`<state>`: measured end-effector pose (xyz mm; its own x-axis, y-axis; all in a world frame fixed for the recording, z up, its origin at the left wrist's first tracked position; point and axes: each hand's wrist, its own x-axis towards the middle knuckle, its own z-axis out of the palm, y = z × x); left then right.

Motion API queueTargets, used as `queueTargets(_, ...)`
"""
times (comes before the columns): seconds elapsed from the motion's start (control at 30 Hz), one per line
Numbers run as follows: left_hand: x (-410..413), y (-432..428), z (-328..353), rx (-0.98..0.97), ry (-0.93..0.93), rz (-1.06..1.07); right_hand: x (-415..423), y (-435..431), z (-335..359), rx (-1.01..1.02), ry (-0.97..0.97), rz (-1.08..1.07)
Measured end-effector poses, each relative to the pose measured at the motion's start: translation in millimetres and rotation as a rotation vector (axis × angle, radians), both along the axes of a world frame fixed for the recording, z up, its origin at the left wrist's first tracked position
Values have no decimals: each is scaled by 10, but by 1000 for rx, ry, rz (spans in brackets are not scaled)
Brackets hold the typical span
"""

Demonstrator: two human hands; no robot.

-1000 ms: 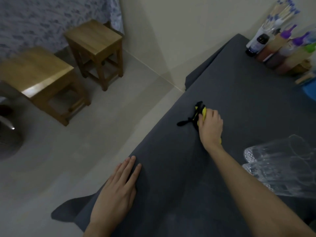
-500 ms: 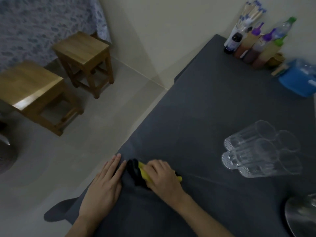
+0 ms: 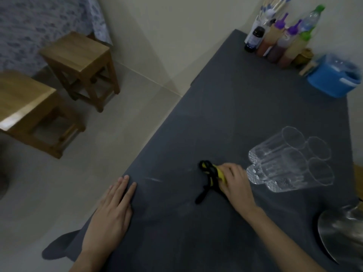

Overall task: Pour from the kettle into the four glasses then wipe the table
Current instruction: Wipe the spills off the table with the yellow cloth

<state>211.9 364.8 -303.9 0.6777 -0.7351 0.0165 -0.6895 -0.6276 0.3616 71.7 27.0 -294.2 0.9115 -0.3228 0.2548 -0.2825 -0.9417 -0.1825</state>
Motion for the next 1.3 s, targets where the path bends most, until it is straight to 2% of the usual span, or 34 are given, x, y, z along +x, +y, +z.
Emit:
queueTargets(0.1, 3, 2, -28, -2, 6, -1, 315, -111, 23, 43, 24, -64)
queueTargets(0.27, 9, 3, -38, 20, 18, 15, 941, -12, 25, 138, -22, -45)
queueTargets(0.47, 4, 0, -19, 41, 13, 14, 1526, 717, -35, 149, -34, 117)
queueTargets(0.63, 13, 6, -41, 47, 22, 11, 1215, 1177, -41, 142, -61, 265)
queueTargets(0.87, 20, 26, -56, 37, 31, 3, 398, 832, 14, 27, 56, 423)
queueTargets(0.93, 29, 23, -66, 27, 34, 4, 110, 590, 29, 8, 91, 363)
queueTargets(1.07, 46, 1, -66, 0, 29, 1, -234, 296, 106, 83, 150, 89)
queueTargets(1.17, 56, -12, -109, -36, 13, 8, -150, 393, 106, 127, 142, 114)
queueTargets(1.3, 66, -7, -156, -53, -7, -3, 168, 312, 51, 34, 148, 153)
